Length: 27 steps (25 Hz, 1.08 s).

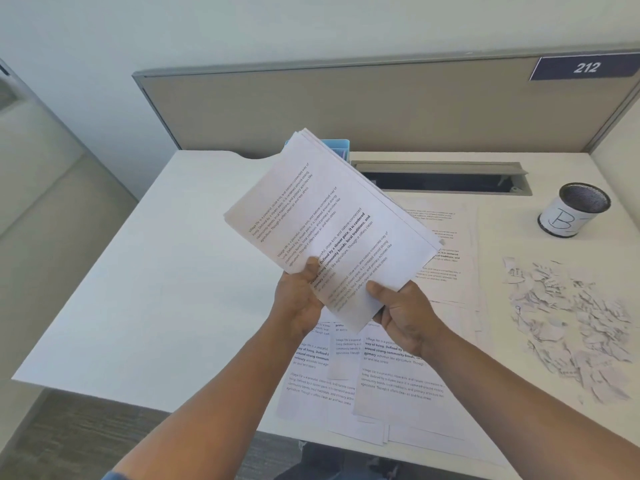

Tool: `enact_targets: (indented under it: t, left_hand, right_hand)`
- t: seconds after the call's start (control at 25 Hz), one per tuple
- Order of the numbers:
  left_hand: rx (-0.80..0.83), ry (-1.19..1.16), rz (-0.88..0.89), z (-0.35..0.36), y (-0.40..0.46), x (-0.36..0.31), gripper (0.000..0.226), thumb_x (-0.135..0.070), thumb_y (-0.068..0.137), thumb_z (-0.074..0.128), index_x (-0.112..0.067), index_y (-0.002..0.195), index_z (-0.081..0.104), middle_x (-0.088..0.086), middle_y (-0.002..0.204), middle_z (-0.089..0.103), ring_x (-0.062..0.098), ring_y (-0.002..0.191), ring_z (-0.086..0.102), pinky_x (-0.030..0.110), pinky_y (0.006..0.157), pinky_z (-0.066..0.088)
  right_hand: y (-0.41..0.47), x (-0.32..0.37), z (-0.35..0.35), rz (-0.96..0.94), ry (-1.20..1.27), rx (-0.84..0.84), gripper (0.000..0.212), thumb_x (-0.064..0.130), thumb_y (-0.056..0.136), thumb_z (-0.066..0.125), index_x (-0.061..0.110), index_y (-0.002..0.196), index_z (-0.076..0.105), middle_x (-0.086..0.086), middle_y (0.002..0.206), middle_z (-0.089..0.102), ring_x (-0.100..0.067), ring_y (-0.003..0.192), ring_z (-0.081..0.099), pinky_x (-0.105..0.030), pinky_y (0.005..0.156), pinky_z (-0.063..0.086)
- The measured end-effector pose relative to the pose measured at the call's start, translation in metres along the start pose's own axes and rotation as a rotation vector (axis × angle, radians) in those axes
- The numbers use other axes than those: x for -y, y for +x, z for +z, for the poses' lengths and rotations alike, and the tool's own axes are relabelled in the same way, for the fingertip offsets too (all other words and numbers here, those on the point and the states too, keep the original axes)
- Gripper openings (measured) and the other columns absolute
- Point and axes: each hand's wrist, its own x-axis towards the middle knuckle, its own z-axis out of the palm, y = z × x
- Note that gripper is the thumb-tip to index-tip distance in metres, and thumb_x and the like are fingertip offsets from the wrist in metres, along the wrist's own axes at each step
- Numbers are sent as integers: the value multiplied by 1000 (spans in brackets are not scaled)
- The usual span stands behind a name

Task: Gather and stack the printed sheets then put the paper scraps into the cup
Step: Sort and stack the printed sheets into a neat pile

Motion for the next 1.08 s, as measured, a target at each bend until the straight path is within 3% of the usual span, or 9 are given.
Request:
enact_targets:
  t: [0.2,0.32,0.44,0.56,0.68,0.84,0.96,1.08]
  left_hand:
    - [-60,78,-58,-24,11,-5,33,-6,102,59,-2,135,54,21,128,70,30,103,73,43,80,62]
    - [-139,101,32,-49,25,-26,42,-1,99,62,-9,138,49,16,129,66,23,96,71,33,70,60]
    - [-202,303,157,-70,32,-52,64,4,99,59,-24,152,36,5,136,57,18,106,63,32,81,51]
    - [-98,638,237,-80,41,-66,67,9,98,55,-20,155,33,4,135,59,24,119,61,36,89,52]
    - [31,741,177,-82,44,-71,50,17,92,50,-9,133,56,5,115,76,31,114,68,42,90,55]
    - [37,694,87,-90,36,-63,40,12,86,51,-4,119,68,8,111,77,32,106,69,50,99,51]
    - [-53,604,158,-94,32,-52,37,-1,69,56,-9,101,73,5,100,75,27,96,66,43,89,49]
    - [-84,551,216,-93,30,-40,30,-4,67,56,-16,88,74,3,91,72,25,91,61,40,81,45]
  right_hand:
    - [8,18,-16,-22,-206,-46,30,-3,100,56,14,121,67,-5,125,73,-26,115,70,-49,96,56]
    - [11,36,-31,-23,-349,-57,30,-2,100,57,14,123,67,-5,124,74,-26,114,70,-53,99,54]
    - [16,49,-47,-20,-448,-65,34,0,100,58,9,132,64,-6,125,73,-29,117,68,-56,101,53]
    - [15,56,-49,-28,-536,-23,31,2,100,60,13,128,66,-4,122,74,-27,116,69,-48,96,56]
    - [15,57,-47,-57,-645,31,25,6,100,62,22,117,71,-1,118,76,-22,112,70,-43,97,55]
    - [15,48,-53,-68,-704,16,22,10,101,62,26,112,72,-1,118,75,-23,115,68,-44,101,53]
    - [14,37,-55,-98,-715,-14,21,11,100,64,28,111,72,-1,115,75,-26,115,67,-48,102,53]
    - [16,29,-56,-150,-663,-95,28,5,97,66,31,106,69,1,111,74,-20,107,66,-38,96,52]
